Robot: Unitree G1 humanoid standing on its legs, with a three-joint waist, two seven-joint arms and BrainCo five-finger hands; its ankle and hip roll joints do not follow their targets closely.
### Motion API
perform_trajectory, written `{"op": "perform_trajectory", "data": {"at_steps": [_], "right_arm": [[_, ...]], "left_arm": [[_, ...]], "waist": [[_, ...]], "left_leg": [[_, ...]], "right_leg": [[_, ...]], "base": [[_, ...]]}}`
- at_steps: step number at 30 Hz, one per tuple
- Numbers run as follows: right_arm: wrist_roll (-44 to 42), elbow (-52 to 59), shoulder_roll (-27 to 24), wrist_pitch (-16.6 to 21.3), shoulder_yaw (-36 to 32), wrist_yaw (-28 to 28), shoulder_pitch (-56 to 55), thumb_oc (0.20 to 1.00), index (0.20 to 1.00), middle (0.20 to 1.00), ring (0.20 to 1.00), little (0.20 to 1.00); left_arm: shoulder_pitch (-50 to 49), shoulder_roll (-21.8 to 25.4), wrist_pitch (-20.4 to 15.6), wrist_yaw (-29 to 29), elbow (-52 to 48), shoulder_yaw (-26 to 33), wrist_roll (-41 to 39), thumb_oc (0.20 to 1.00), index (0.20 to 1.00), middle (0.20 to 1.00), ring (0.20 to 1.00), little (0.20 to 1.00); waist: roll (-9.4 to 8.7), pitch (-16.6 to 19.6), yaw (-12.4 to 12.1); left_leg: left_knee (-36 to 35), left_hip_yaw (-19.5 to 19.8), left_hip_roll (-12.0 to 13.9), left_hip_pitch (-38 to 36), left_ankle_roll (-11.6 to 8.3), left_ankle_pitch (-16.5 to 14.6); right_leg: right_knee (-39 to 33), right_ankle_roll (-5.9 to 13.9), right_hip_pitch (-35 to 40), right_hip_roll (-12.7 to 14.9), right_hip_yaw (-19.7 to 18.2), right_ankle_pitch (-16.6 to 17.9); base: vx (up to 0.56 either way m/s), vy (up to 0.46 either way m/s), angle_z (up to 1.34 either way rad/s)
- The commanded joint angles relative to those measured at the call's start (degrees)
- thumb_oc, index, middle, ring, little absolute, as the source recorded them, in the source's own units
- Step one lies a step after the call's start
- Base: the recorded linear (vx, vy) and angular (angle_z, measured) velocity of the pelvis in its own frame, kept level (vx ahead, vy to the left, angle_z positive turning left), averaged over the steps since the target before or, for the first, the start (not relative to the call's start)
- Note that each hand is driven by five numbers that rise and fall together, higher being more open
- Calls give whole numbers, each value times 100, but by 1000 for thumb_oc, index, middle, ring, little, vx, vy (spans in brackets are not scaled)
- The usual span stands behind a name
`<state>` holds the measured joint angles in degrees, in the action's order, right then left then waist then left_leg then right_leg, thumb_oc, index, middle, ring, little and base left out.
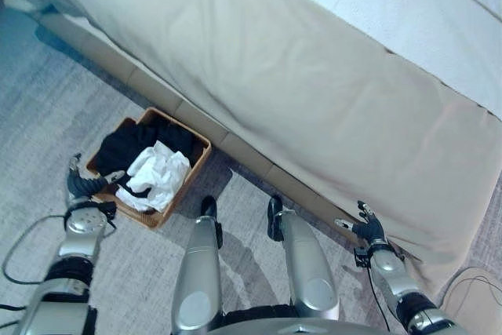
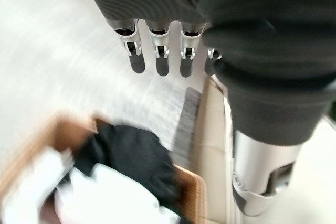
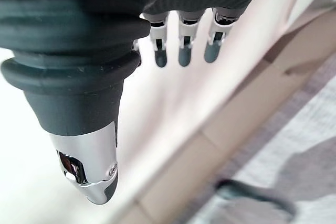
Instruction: Pick up clothes into the bucket
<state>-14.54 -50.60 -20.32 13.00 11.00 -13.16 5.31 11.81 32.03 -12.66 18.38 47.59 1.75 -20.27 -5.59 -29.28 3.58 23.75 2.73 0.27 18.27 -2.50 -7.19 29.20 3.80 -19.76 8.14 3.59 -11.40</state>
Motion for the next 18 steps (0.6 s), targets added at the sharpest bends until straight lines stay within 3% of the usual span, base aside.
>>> {"op": "perform_trajectory", "data": {"at_steps": [1,4,6,14,18], "right_arm": [[-116,-130,-406,15,-272,94,-246,1000,1000,1000,1000,1000],[225,-292,-324,-13,-253,149,-458,1000,1000,1000,1000,1000],[272,-333,-287,-36,-262,152,-517,1000,1000,1000,1000,1000],[791,-761,48,-32,246,286,-713,1000,1000,1000,1000,1000],[556,-1144,306,-95,338,506,-710,1000,1000,1000,1000,1000]], "left_arm": [[-236,-498,-427,-461,27,84,-742,1000,1000,1000,1000,1000],[-743,-1006,-483,-523,-319,-398,-36,1000,1000,1000,1000,1000],[-888,-1100,-498,-651,-375,-490,-20,1000,1000,1000,1000,1000],[-1298,-1788,-373,-874,415,-1562,1435,1000,1000,1000,1000,1000],[-1347,-2227,-159,-1101,1367,-1437,1136,1000,1000,1000,1000,1000]], "waist": [[433,613,-6],[571,1108,5],[594,1214,2],[638,1919,6],[571,2073,-24]], "left_leg": [[-309,131,-157,-203,50,179],[-882,127,-160,-775,-26,354],[-995,132,-148,-905,-37,378],[-1875,80,22,-1679,-126,649],[-1970,18,90,-1896,-165,663]], "right_leg": [[-925,89,381,15,-72,574],[-1529,103,981,-80,24,670],[-1681,97,1142,-106,36,679],[-2483,86,2004,-267,270,746],[-2754,75,2335,-306,380,774]], "base": [[170,-103,-5],[164,-141,-6],[100,-94,2],[67,-92,7],[26,-63,5]]}}
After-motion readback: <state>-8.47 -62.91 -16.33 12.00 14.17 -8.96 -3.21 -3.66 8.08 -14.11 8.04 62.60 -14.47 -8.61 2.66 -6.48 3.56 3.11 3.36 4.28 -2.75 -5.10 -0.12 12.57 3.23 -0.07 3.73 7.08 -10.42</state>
